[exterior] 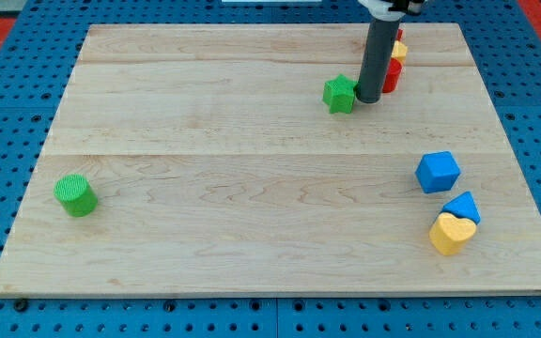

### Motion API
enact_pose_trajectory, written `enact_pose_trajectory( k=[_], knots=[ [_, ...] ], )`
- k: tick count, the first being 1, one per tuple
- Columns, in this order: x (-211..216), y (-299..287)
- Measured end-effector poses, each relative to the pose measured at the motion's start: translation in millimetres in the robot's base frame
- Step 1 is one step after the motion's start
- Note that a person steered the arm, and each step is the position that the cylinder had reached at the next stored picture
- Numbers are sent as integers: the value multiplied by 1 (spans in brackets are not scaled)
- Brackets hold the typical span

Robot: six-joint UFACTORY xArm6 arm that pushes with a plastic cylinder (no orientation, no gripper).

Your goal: Push green star towards green circle

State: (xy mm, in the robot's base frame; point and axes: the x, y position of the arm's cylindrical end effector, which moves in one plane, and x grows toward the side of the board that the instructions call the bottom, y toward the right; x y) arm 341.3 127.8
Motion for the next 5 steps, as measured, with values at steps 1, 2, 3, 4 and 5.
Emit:
enact_pose_trajectory(
  k=[1, 2, 3, 4, 5],
  knots=[
    [-4, -85],
    [-4, -197],
    [-35, -201],
    [25, -266],
    [71, -352]
  ],
)
